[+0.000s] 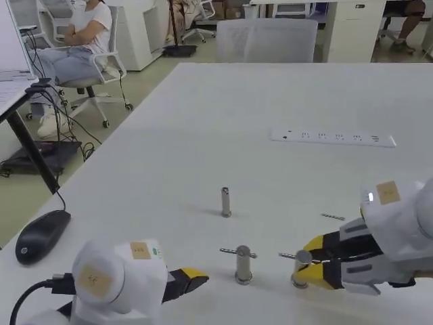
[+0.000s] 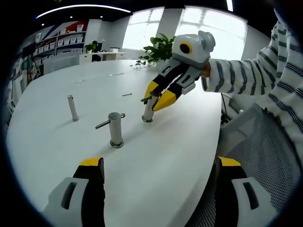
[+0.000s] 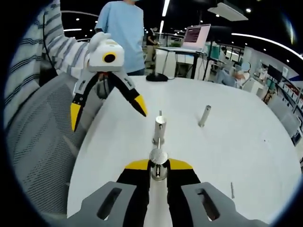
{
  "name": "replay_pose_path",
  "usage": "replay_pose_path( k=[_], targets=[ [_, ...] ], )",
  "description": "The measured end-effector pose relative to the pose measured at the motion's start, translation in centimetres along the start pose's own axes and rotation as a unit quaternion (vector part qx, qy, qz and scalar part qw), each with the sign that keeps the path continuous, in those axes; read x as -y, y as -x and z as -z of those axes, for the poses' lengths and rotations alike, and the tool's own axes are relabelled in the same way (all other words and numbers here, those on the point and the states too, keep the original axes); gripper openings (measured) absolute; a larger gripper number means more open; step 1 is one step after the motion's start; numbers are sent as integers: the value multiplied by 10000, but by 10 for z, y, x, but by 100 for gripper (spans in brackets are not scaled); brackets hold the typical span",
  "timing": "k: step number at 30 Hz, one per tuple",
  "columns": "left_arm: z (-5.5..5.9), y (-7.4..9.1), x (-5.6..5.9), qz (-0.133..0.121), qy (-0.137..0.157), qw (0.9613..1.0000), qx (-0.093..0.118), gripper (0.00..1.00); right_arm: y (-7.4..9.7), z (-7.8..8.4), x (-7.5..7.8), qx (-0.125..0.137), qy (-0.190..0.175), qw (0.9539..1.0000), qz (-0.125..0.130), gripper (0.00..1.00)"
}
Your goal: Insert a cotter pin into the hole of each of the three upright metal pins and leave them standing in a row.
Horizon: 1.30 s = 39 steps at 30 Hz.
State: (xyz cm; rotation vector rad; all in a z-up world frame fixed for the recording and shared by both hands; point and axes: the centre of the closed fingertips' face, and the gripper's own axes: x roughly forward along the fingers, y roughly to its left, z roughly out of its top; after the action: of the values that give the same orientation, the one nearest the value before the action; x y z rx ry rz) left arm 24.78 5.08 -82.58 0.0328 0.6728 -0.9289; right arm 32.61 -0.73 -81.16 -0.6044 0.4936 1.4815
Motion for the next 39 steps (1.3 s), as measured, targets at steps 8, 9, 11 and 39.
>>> replay_pose_path(
  k=[8, 9, 11, 39],
  targets=[
    [0, 0, -3, -46, 70, 10000, -14, 98, -6, 4, 0, -1, 121, 9994, -330, 12],
    [1, 0, -3, -53, 75, 10000, -19, 98, -7, 5, 0, -12, 138, 9992, -363, 12],
    [1, 0, -4, -70, 87, 9999, -27, 98, -8, 6, 1, -13, 217, 9990, -387, 12],
    [5, 0, -8, -171, 214, 9995, -156, 97, -14, 6, 1, 223, 76, 9975, -672, 12]
  ],
)
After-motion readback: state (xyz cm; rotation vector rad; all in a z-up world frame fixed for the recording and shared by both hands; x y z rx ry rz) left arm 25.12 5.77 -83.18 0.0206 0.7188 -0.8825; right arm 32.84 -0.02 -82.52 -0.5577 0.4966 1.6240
